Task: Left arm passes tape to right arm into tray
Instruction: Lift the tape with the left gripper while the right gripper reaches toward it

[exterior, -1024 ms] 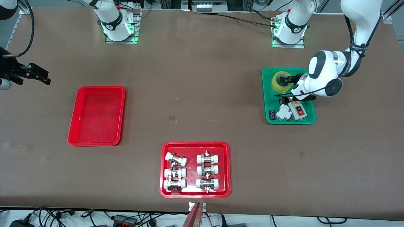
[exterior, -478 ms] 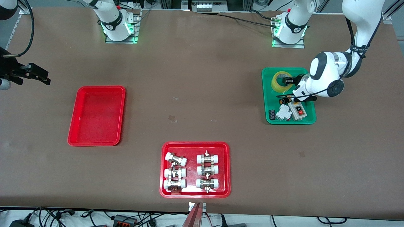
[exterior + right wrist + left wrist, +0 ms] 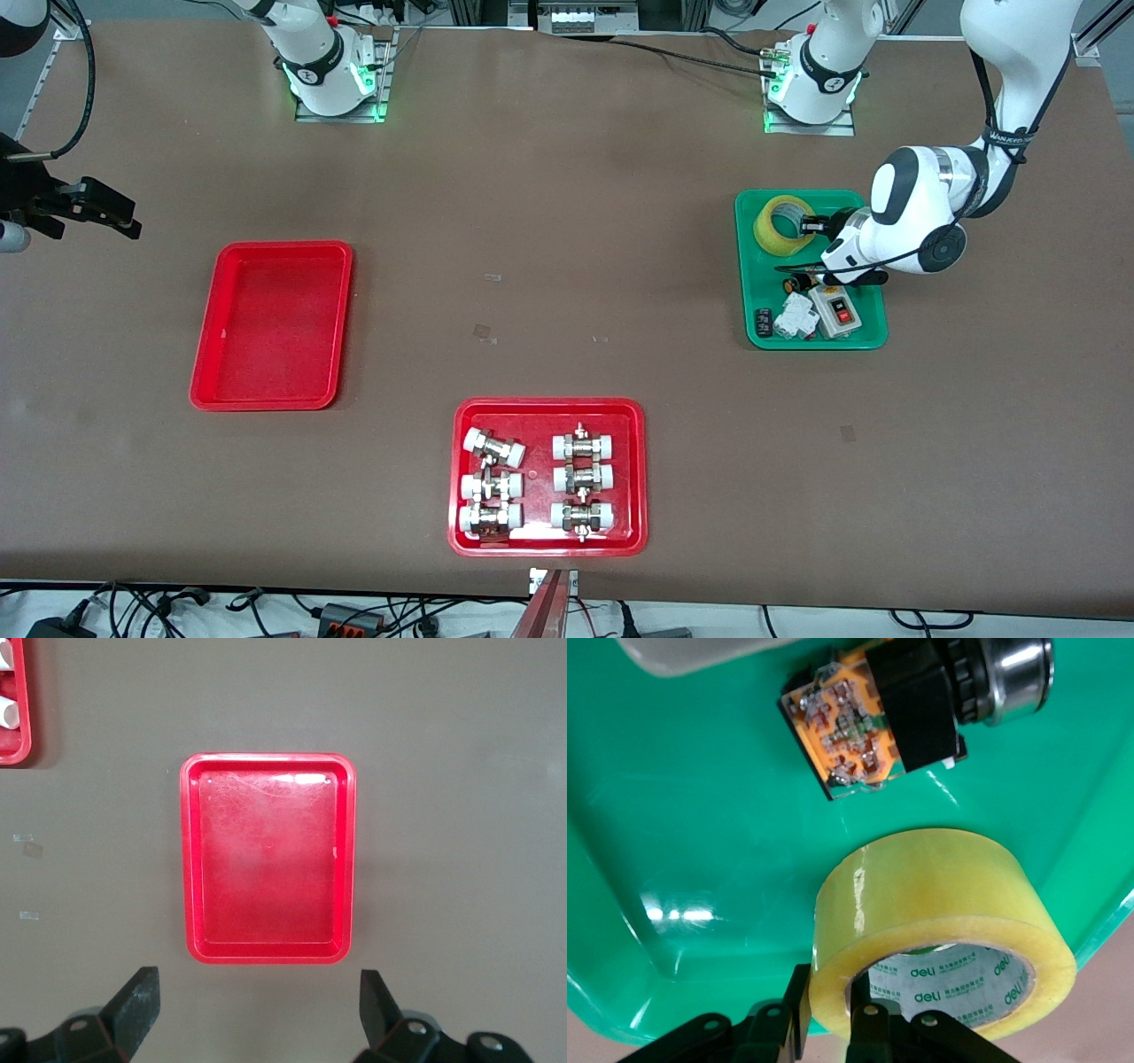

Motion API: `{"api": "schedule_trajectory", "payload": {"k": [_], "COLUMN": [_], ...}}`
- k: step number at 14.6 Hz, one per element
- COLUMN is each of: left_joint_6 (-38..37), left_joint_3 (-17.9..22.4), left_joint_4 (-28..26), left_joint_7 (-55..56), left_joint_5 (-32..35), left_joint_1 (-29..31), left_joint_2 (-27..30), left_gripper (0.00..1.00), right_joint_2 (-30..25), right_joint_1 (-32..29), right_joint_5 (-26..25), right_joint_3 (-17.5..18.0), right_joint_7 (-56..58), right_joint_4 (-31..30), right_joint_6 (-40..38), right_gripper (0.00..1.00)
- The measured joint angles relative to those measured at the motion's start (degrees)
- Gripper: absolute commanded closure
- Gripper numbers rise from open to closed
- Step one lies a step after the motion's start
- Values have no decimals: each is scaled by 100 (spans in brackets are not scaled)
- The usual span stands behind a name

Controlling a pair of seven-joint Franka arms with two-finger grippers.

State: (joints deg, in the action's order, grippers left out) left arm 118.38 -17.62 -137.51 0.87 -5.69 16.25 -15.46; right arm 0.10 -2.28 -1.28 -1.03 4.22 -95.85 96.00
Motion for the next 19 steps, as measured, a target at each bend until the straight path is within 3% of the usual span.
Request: {"api": "schedule_trajectory", "payload": {"k": [3, 8, 12, 16, 19], "left_joint_6": [-313, -1955, -2767, -2907, -2886], "left_joint_3": [3, -142, -877, -1787, -2018], "left_joint_4": [263, 1623, 2605, 3510, 4205], "left_joint_7": [-148, -142, 501, 1414, 1987], "left_joint_5": [0, -23, -811, -1825, -2661], "left_joint_1": [12, -26, -66, -176, -598], "left_joint_2": [1, 19, 45, 78, 49], "left_gripper": [100, 100, 100, 100, 100], "right_joint_2": [0, 0, 0, 20, 143], "right_joint_1": [0, 0, 2, 6, 35], "right_joint_5": [0, 0, 5, 208, 349], "right_joint_3": [0, 0, 3, 13, 42], "right_joint_7": [0, 0, 1, 1, 16], "right_joint_4": [0, 0, 6, 6, 1], "right_joint_6": [0, 2, 5, -13, -356], "right_gripper": [0, 0, 0, 0, 0]}}
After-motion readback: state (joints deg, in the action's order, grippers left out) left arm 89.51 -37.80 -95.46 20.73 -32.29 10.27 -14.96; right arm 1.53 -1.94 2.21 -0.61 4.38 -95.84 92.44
